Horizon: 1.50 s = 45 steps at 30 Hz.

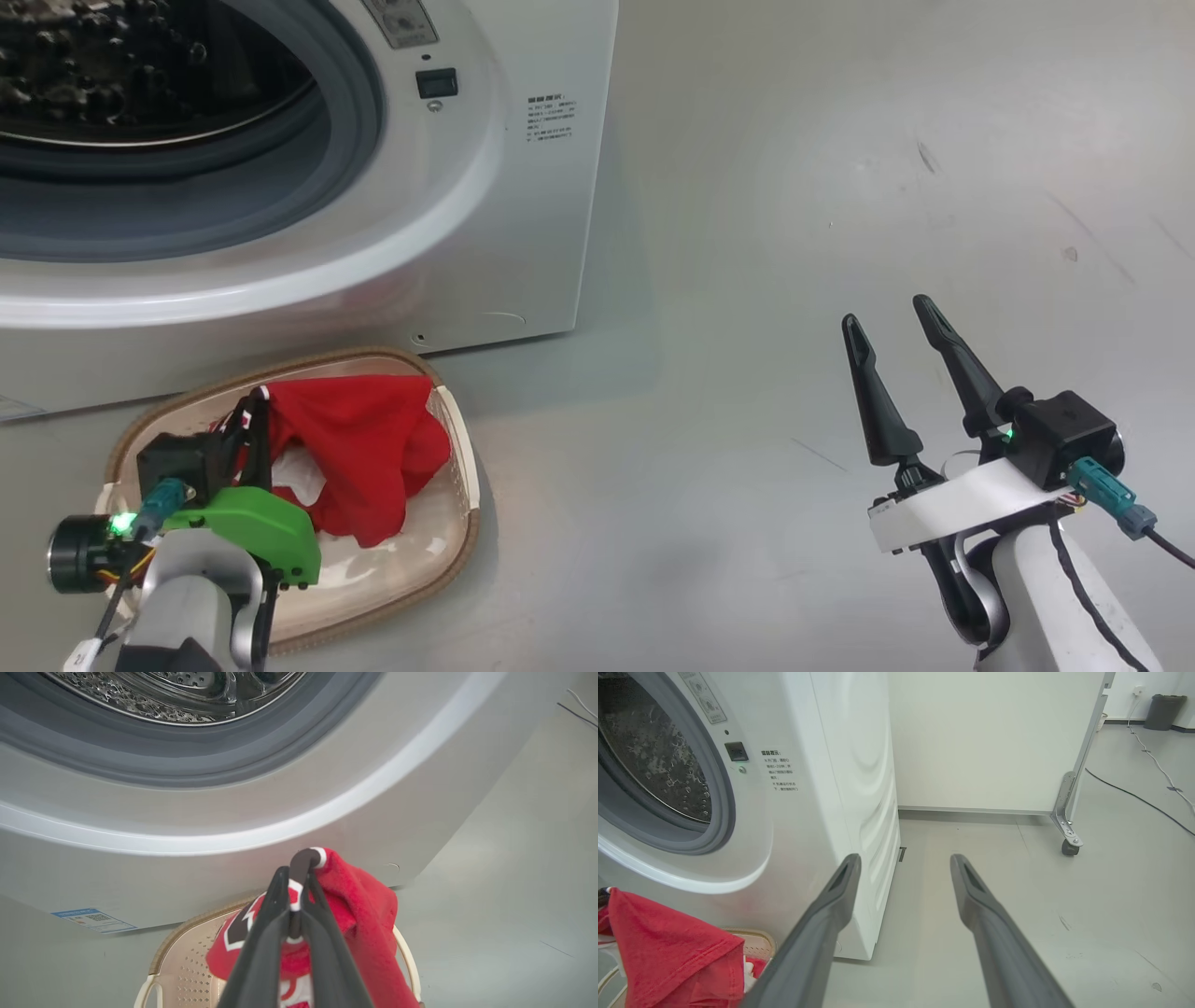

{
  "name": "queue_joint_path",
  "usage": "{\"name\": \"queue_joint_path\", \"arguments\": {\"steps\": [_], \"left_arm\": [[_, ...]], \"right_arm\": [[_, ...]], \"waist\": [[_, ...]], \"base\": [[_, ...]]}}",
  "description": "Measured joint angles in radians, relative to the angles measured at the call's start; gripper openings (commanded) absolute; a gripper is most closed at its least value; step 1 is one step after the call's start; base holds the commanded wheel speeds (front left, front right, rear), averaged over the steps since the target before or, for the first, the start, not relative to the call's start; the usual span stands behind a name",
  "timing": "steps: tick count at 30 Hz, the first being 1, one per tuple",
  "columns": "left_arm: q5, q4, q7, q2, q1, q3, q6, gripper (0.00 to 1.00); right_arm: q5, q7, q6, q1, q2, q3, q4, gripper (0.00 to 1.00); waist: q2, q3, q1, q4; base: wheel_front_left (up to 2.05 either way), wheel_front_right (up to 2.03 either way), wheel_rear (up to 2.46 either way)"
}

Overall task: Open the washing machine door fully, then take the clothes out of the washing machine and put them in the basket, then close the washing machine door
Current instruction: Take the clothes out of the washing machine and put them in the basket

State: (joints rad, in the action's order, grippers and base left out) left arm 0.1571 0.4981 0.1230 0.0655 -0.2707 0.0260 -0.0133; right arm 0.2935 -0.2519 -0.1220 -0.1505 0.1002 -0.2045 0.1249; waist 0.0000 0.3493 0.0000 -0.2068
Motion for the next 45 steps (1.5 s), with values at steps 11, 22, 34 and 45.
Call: {"name": "queue_joint_path", "arguments": {"steps": [11, 22, 34, 45], "left_arm": [[-0.01, 0.131, -0.019, 0.032, -0.116, -0.026, 0.028, 0.0], [-0.007, 0.301, -0.035, 0.056, -0.145, -0.059, 0.061, 0.0], [0.038, 0.438, -0.044, 0.048, -0.179, -0.106, 0.081, 0.0], [0.038, 0.505, -0.032, 0.048, -0.218, -0.104, 0.082, 0.0]], "right_arm": [[0.0, 0.0, 0.0, -0.04, 0.003, -0.005, -0.017, 1.0], [0.0, 0.0, 0.0, -0.07, 0.014, 0.009, -0.022, 1.0], [-0.004, 0.0, 0.0, -0.072, 0.02, 0.024, -0.021, 1.0], [-0.005, 0.0, 0.0, -0.075, 0.019, 0.021, -0.02, 1.0]], "waist": [[0.0, 0.117, 0.0, -0.035], [0.0, 0.195, 0.0, -0.053], [0.0, 0.213, 0.0, -0.05], [0.0, 0.215, 0.0, -0.042]], "base": [[0.0, 0.0, 0.0], [0.0, 0.0, 0.0], [0.0, 0.0, 0.0], [0.0, 0.0, 0.0]]}}
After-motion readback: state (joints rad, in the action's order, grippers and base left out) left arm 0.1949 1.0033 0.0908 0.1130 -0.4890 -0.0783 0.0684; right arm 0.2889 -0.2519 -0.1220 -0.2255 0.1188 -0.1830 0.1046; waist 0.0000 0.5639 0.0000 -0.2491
